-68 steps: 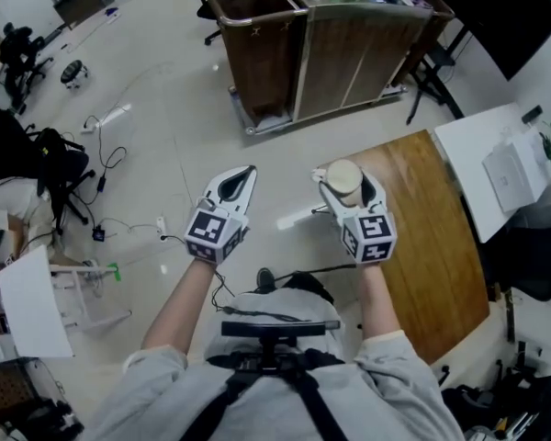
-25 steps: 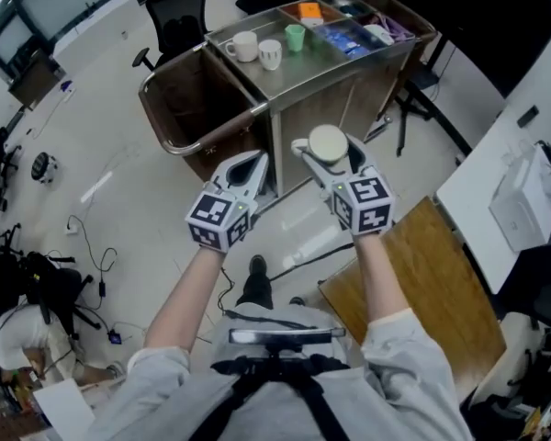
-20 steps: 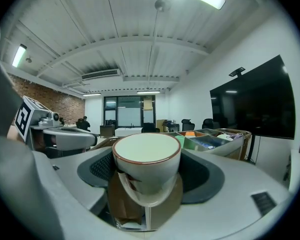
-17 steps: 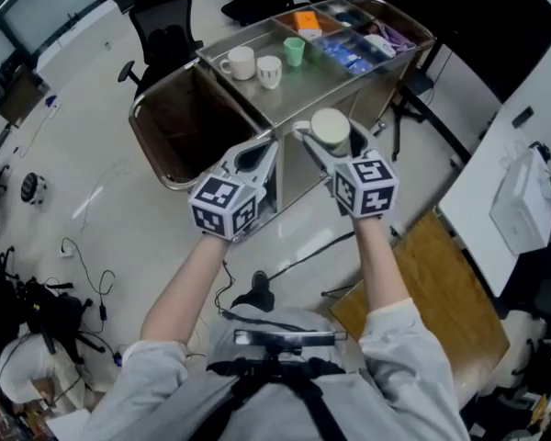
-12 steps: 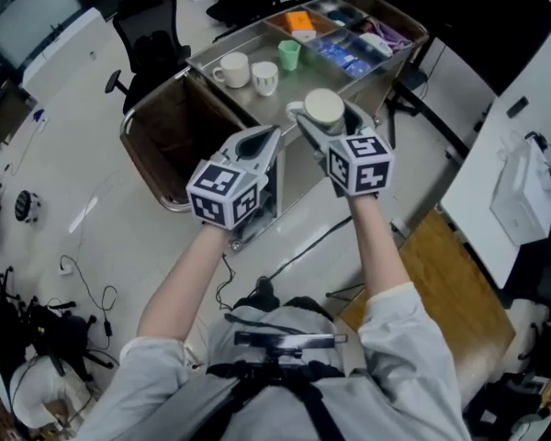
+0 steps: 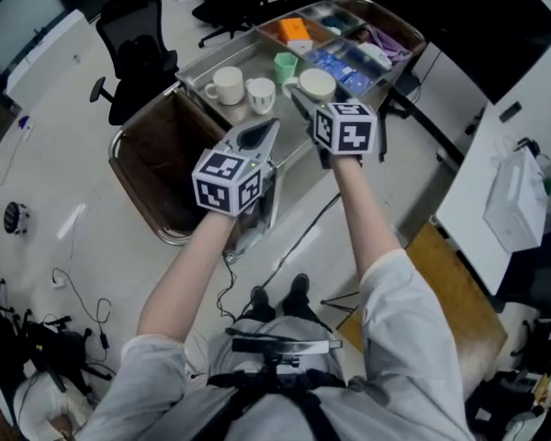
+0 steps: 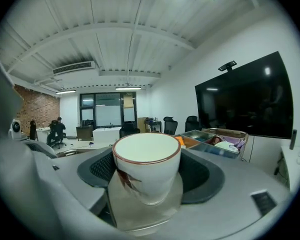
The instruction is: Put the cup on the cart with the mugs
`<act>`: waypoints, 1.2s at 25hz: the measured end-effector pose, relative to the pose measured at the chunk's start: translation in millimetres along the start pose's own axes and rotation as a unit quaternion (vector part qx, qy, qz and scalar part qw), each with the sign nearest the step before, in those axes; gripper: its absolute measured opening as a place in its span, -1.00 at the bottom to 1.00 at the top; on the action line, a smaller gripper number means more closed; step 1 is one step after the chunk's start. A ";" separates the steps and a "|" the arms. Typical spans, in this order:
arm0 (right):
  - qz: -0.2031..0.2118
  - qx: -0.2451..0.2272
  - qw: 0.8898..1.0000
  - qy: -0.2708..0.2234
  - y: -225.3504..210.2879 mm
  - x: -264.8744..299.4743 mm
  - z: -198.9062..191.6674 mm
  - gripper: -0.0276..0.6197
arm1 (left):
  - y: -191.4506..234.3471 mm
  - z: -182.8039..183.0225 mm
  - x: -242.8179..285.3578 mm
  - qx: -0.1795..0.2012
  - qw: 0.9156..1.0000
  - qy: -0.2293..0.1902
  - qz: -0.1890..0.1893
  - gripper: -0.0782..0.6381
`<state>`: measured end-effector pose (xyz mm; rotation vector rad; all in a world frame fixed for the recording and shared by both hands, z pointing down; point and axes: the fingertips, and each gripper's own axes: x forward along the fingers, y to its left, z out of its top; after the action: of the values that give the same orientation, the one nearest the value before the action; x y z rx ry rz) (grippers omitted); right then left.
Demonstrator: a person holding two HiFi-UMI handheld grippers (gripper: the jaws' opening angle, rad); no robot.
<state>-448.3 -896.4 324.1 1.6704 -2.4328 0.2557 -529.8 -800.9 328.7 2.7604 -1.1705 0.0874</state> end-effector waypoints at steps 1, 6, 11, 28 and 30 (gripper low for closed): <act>0.000 0.000 1.000 0.006 -3.0 9.1 -2.0 0.29 | 3.8 -1.0 5.1 -0.003 1.000 0.002 0.002 -0.77; 0.003 0.005 0.999 0.037 -16.2 56.3 -14.4 0.29 | 22.9 -4.2 31.7 -0.009 1.000 0.010 0.014 -0.77; 0.007 0.026 0.998 0.065 -33.7 95.7 -29.3 0.29 | 34.2 -14.2 49.8 -0.012 0.999 0.019 0.023 -0.77; 0.038 0.048 0.987 0.152 -32.9 161.3 -78.4 0.29 | 68.1 -22.4 58.9 -0.024 0.998 0.018 0.056 -0.77; 0.033 0.050 0.986 0.158 -35.8 163.8 -85.2 0.30 | 69.0 -23.0 59.3 -0.024 0.998 0.018 0.058 -0.77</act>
<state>-468.4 -1036.5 447.9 1.4561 -2.2707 0.6120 -538.0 -886.9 365.3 2.6372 -1.3039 0.1189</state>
